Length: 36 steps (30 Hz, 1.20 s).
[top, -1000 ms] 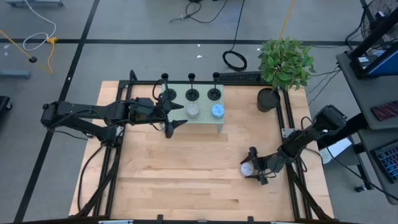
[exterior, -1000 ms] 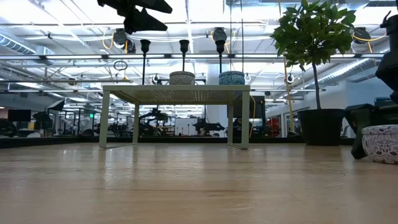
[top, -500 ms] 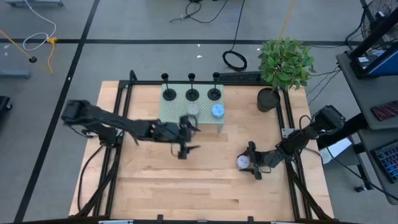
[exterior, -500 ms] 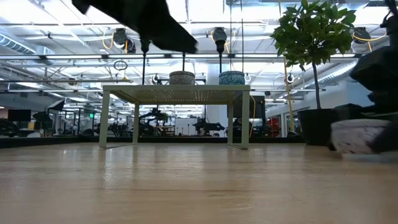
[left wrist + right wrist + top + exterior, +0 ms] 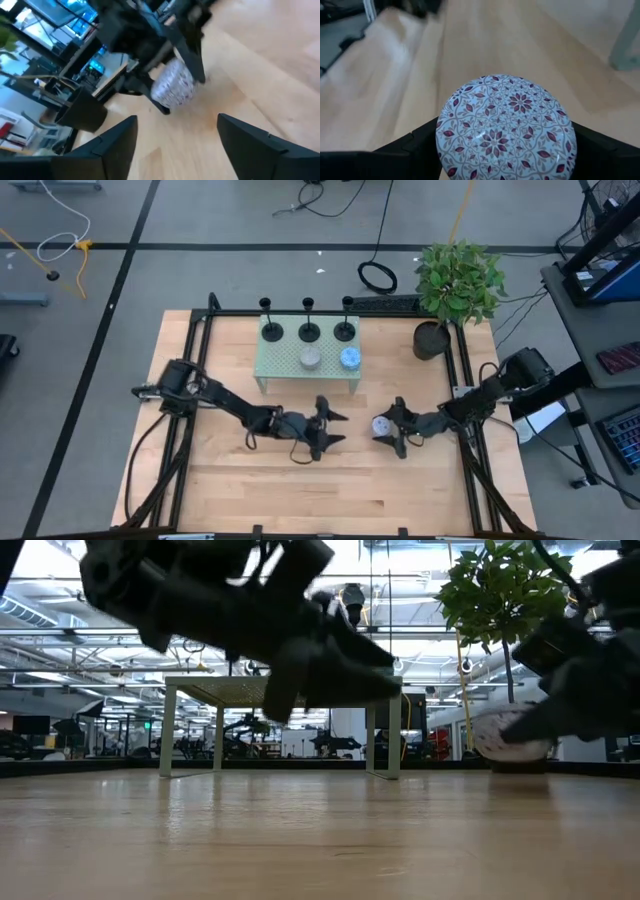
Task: Pick & Place candle stick holders
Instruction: Put the white red scented candle on the shelf aligned with the blue orange scented candle
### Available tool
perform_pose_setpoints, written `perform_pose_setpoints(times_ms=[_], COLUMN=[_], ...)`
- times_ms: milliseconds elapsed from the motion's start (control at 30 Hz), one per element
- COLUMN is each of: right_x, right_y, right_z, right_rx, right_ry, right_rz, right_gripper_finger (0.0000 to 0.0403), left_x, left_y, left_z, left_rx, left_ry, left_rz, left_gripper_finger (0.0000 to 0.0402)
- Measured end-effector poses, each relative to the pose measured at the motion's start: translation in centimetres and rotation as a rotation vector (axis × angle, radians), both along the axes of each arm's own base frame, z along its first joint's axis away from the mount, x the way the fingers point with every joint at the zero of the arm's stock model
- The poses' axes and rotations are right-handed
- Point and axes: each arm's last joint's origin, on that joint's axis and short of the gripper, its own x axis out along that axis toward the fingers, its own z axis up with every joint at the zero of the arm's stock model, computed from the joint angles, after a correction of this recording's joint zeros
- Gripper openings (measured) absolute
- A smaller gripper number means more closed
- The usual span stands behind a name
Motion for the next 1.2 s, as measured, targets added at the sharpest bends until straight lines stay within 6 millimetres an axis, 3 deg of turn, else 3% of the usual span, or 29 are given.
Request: perform_pose_setpoints(times_ms=[200, 400, 667, 900, 1200], right_x=[2.3, 3.4, 3.6, 3.8, 4.9], right_y=[-0.3, -1.0, -1.1, -1.3, -0.8], right_z=[1.2, 1.7, 1.9, 2.3, 3.4], right_rx=[-0.014, 0.037, 0.095, 0.176, 0.233], right_ry=[-0.029, -0.039, -0.051, -0.09, -0.126], right_rz=[0.038, 0.006, 0.023, -0.009, 0.063], right_gripper_finger=[0.0294, 0.0294, 0.0294, 0.0294, 0.0294], left_x=[2.5, 4.6, 4.7, 4.8, 4.9], left_y=[-0.2, -0.7, -1.1, -2.1, -1.7], left_z=[-1.0, -1.2, -0.7, -0.1, -0.1], left_rx=[0.063, 0.237, 0.249, 0.278, 0.309], left_ry=[0.041, 0.137, 0.093, 0.029, 0.034], left_rz=[0.004, 0.109, 0.141, 0.036, 0.011], left_gripper_finger=[0.0257, 0.0288, 0.0329, 0.0301, 0.0269])
